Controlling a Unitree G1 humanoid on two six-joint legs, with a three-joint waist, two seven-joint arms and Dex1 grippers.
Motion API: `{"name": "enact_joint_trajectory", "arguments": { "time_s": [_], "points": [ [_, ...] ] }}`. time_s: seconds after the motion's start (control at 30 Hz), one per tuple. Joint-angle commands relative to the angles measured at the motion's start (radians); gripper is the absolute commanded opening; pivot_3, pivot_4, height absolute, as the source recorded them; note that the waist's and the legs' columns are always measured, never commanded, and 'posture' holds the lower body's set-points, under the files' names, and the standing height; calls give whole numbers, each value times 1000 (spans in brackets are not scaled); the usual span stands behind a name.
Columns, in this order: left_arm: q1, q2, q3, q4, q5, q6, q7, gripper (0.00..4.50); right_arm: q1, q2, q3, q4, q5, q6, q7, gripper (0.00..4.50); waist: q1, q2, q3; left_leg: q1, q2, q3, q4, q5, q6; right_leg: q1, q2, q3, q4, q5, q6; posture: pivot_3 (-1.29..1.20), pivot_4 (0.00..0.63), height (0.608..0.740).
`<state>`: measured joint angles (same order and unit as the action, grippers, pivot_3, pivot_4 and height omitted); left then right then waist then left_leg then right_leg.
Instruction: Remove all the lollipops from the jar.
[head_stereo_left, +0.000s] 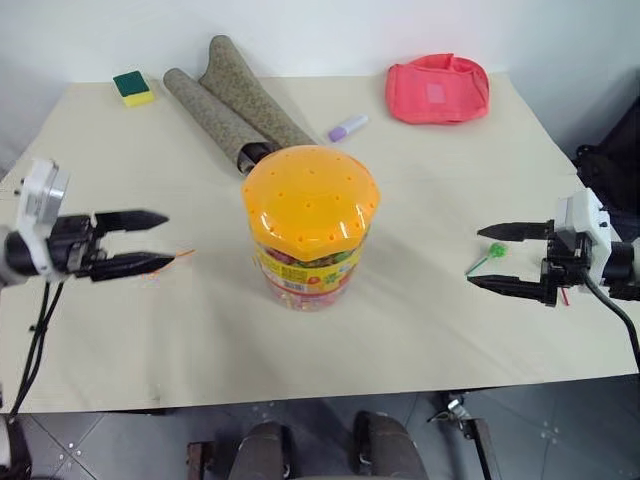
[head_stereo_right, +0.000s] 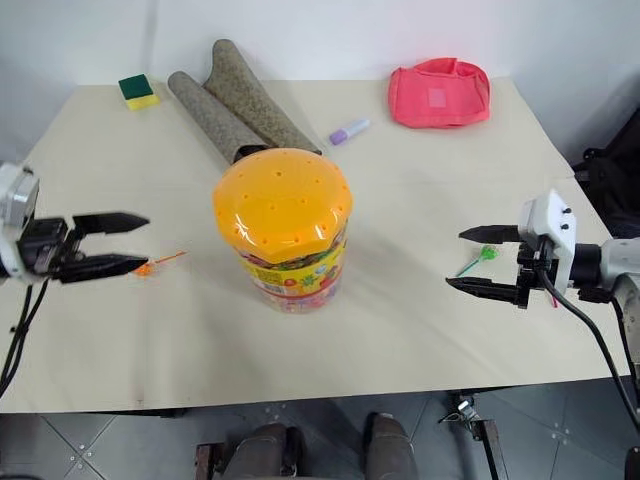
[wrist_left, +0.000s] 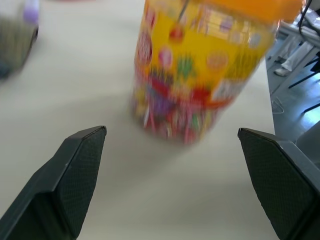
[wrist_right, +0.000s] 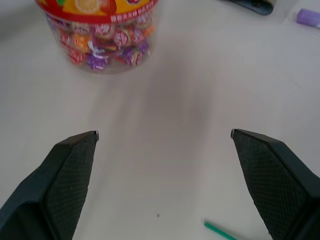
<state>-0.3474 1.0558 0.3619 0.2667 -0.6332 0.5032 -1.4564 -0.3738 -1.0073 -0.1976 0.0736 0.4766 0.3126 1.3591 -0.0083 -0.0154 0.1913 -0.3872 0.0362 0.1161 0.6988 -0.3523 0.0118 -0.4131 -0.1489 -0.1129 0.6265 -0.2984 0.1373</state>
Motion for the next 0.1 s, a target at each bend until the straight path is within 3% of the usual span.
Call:
{"name": "enact_joint_trajectory", "arguments": {
  "time_s": [0.03, 0.1],
  "points": [
    [66, 27, 98, -40, -12, -33, -15, 4500, -11, -1, -7, 11, -2, -40, 25, 4449, 2, 0, 0, 0, 0, 0, 0, 0, 0, 0, 0, 0, 0, 0, 0, 0, 150, 740],
    [110, 26, 126, -60, -23, -28, -23, 4500, -5, 7, -4, 8, -3, -46, 22, 4449, 4, 0, 0, 0, 0, 0, 1, 0, 0, 0, 0, 0, 0, 0, 0, 0, 150, 740]
  ]
}}
